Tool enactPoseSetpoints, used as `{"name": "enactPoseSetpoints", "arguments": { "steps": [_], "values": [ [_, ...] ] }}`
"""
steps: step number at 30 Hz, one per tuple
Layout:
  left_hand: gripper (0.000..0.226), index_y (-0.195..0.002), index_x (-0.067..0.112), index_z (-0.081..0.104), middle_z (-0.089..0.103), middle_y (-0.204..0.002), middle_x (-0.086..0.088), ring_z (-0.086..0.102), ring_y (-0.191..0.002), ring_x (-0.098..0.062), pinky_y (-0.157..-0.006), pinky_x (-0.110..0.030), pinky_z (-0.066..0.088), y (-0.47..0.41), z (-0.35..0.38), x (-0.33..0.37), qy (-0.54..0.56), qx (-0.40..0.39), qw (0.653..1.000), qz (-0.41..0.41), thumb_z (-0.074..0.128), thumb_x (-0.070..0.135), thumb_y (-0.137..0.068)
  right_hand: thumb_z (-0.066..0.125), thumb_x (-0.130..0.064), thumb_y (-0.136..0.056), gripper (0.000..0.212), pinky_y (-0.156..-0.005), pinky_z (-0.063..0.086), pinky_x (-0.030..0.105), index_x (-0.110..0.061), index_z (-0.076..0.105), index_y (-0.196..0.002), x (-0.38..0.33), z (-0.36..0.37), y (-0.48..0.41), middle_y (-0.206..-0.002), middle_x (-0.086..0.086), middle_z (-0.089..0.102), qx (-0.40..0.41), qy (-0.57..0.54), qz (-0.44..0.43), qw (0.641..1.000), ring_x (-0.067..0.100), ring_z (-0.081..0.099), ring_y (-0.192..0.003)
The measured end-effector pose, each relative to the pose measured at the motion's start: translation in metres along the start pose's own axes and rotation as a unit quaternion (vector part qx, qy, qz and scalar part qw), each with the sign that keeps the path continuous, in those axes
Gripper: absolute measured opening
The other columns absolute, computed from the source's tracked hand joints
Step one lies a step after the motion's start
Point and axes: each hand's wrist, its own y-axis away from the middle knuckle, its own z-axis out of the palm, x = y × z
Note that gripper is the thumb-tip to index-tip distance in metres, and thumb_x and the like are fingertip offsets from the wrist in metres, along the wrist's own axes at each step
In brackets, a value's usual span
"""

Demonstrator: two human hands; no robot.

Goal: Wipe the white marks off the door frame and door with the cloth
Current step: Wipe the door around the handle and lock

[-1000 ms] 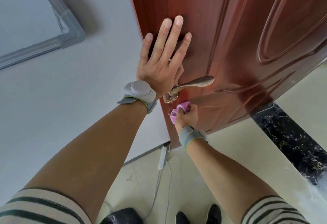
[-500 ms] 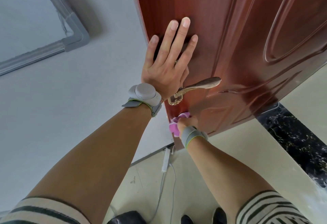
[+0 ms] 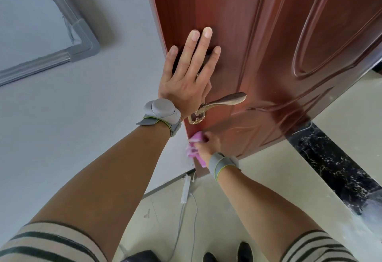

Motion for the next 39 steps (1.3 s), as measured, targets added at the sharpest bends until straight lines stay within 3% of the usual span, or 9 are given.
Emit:
{"name": "enactPoseSetpoints", "arguments": {
  "steps": [4,7,11,17,21,25,29,35,39],
  "values": [
    [0.050,-0.134,0.021,0.063,0.055,-0.143,-0.008,0.047,-0.135,-0.026,-0.117,-0.042,0.023,-0.001,-0.002,-0.001,0.000,-0.003,1.000,0.008,0.061,0.014,-0.084,0.051,-0.007,-0.075,0.028,-0.079,0.056,0.037,-0.022,0.068,-0.091,0.007,-0.019,0.005,-0.086,0.001,0.069,0.000,0.140,-0.061,0.988,0.024,0.066,-0.079],
    [0.050,-0.134,0.020,0.062,0.052,-0.145,-0.008,0.045,-0.137,-0.026,-0.117,-0.043,0.025,-0.003,-0.007,0.000,0.009,-0.007,1.000,0.008,0.063,0.015,-0.084,0.048,-0.008,-0.084,0.025,-0.076,0.042,0.026,-0.020,0.066,-0.098,-0.026,-0.053,0.017,-0.090,-0.002,0.065,0.082,0.155,-0.123,0.977,0.019,0.054,-0.082],
    [0.048,-0.133,0.017,0.062,0.047,-0.150,-0.011,0.042,-0.141,-0.028,-0.118,-0.045,0.027,-0.003,-0.022,-0.002,0.054,-0.051,0.997,0.011,0.062,0.012,-0.085,0.043,-0.011,-0.081,0.019,-0.069,0.041,0.032,-0.015,0.055,-0.067,-0.067,-0.085,0.025,-0.071,0.007,0.060,0.113,0.102,-0.156,0.976,0.026,0.053,-0.072],
    [0.032,-0.121,0.001,0.066,0.049,-0.146,-0.020,0.041,-0.140,-0.035,-0.114,-0.053,0.032,-0.013,-0.056,-0.019,0.195,-0.118,0.974,0.016,0.054,0.005,-0.091,0.047,-0.041,-0.087,0.038,-0.073,0.044,0.037,-0.013,0.054,-0.063,-0.124,-0.099,0.069,-0.062,0.000,0.056,0.060,-0.041,-0.152,0.986,0.020,0.051,-0.064],
    [0.029,-0.109,-0.001,0.069,0.069,-0.109,-0.016,0.063,-0.111,-0.036,-0.092,-0.044,0.046,-0.012,-0.080,-0.032,0.269,-0.131,0.954,-0.026,0.048,0.009,-0.091,0.067,-0.048,-0.080,0.037,-0.050,0.037,0.023,-0.015,0.060,-0.066,-0.145,-0.095,0.081,-0.057,0.000,0.062,0.022,-0.081,-0.071,0.994,0.016,0.049,-0.046],
    [0.029,-0.096,0.003,0.070,0.068,-0.074,-0.008,0.063,-0.066,-0.032,-0.058,-0.036,0.052,0.000,-0.103,-0.048,0.277,-0.195,0.932,-0.131,0.044,0.014,-0.088,0.075,-0.021,-0.071,0.015,-0.058,0.049,0.030,-0.013,0.064,-0.063,-0.152,-0.091,0.079,-0.053,0.005,0.061,0.051,-0.098,-0.052,0.992,0.023,0.058,-0.051],
    [0.037,-0.092,0.005,0.070,0.065,-0.063,-0.004,0.060,-0.054,-0.029,-0.047,-0.033,0.051,0.008,-0.126,-0.058,0.277,-0.260,0.910,-0.168,0.037,0.022,-0.087,0.072,-0.035,-0.056,0.024,-0.072,0.058,0.043,-0.012,0.066,-0.061,-0.140,-0.100,0.076,-0.060,0.006,0.067,0.075,-0.040,-0.072,0.994,0.030,0.067,-0.063],
    [0.034,-0.099,0.007,0.068,0.068,-0.067,-0.004,0.062,-0.061,-0.033,-0.057,-0.032,0.047,0.005,-0.144,-0.055,0.274,-0.338,0.876,-0.210,0.040,0.021,-0.089,0.068,-0.038,-0.063,0.027,-0.074,0.058,0.041,-0.012,0.066,-0.063,-0.122,-0.129,0.104,-0.065,0.006,0.069,0.111,0.018,-0.103,0.988,0.029,0.068,-0.067],
    [0.023,-0.111,0.015,0.066,0.070,-0.076,-0.004,0.063,-0.078,-0.032,-0.073,-0.038,0.053,-0.008,-0.150,-0.047,0.286,-0.400,0.808,-0.324,0.048,0.020,-0.097,0.063,-0.043,-0.065,0.030,-0.077,0.055,0.039,-0.012,0.065,-0.066,-0.103,-0.153,0.124,-0.068,0.006,0.069,0.131,0.044,-0.120,0.983,0.029,0.066,-0.071]
  ]
}}
